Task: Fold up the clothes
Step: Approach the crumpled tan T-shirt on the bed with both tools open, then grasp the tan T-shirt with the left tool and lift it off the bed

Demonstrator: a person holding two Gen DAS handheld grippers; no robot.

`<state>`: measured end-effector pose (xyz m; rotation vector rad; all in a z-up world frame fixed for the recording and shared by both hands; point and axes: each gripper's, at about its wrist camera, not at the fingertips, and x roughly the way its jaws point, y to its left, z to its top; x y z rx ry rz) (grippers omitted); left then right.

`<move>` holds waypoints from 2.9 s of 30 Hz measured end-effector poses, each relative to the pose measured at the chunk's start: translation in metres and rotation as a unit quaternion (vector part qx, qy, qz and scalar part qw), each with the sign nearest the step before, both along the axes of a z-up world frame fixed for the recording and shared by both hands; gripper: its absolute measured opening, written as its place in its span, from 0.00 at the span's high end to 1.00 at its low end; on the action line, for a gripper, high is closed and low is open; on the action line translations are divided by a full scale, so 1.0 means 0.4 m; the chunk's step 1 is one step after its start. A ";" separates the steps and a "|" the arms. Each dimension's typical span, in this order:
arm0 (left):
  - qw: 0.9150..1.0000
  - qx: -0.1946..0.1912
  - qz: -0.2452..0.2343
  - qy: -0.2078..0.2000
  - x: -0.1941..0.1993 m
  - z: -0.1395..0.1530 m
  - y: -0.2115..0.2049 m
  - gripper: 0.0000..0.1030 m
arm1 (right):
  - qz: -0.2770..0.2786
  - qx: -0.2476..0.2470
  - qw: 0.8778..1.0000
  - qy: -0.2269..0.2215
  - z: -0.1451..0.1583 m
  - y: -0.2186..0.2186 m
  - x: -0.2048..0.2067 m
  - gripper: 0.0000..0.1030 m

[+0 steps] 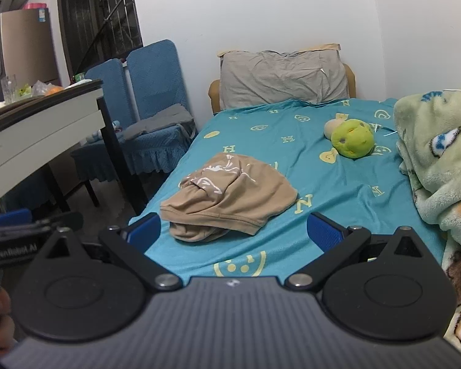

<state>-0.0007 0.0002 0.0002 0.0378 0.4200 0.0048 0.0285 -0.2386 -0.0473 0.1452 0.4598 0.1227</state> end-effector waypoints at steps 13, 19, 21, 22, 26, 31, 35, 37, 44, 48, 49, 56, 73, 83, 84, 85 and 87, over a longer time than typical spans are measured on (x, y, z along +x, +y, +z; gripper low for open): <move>1.000 0.001 -0.015 0.000 -0.032 0.001 0.005 0.00 | -0.007 0.000 1.000 -0.019 0.009 0.009 -0.020 0.00; 1.000 -0.003 -0.010 -0.003 -0.032 0.004 0.006 0.00 | -0.009 -0.007 1.000 -0.022 0.007 0.008 -0.022 0.00; 1.000 -0.003 -0.008 -0.001 -0.031 0.003 0.007 0.00 | -0.010 -0.010 1.000 -0.025 0.007 0.007 -0.025 0.00; 1.000 -0.004 -0.007 -0.002 -0.032 0.003 0.010 0.00 | -0.011 -0.010 1.000 -0.026 0.007 0.007 -0.026 0.00; 1.000 -0.012 0.000 -0.007 -0.035 0.001 0.019 0.00 | -0.011 -0.008 1.000 -0.027 0.009 0.011 -0.030 0.00; 1.000 -0.005 0.007 -0.005 -0.031 -0.005 0.017 0.00 | -0.012 -0.008 0.999 -0.030 0.013 0.008 -0.034 0.00; 1.000 -0.001 0.008 -0.001 -0.030 -0.014 0.007 0.00 | -0.013 -0.006 0.999 -0.031 0.014 0.005 -0.036 0.00; 1.000 -0.006 0.007 0.002 -0.024 -0.017 0.006 0.00 | -0.021 -0.007 0.999 -0.035 0.011 0.005 -0.037 0.00; 1.000 -0.012 0.008 -0.010 -0.017 -0.018 0.005 0.00 | -0.042 0.021 0.998 -0.048 0.011 0.024 -0.009 0.00; 1.000 0.000 0.019 -0.011 0.001 -0.027 0.006 0.00 | -0.033 0.029 0.996 -0.074 0.080 0.042 0.018 0.00; 1.000 0.002 0.021 -0.008 0.009 -0.030 0.004 0.00 | -0.029 0.031 0.996 -0.079 0.103 0.045 0.029 0.00; 0.998 0.026 0.032 0.053 0.092 -0.034 -0.015 0.07 | 0.000 0.044 0.996 -0.078 0.258 0.046 0.112 0.00; 0.954 0.246 -0.132 0.112 0.480 -0.306 -0.106 0.29 | -0.050 0.123 0.988 0.074 -0.036 -0.195 0.277 0.61; 0.977 0.158 -0.144 -0.022 0.499 -0.321 -0.075 0.93 | -0.021 0.137 0.981 0.134 -0.153 -0.155 0.380 0.61; 0.979 0.139 -0.144 -0.032 0.482 -0.293 -0.074 0.94 | -0.009 0.135 0.982 0.131 -0.156 -0.139 0.383 0.61; 0.981 0.121 -0.144 -0.041 0.465 -0.265 -0.073 0.95 | 0.001 0.129 0.983 0.128 -0.155 -0.125 0.385 0.61; 0.982 0.097 -0.148 -0.064 0.432 -0.212 -0.076 0.98 | 0.017 0.117 0.986 0.114 -0.145 -0.101 0.381 0.60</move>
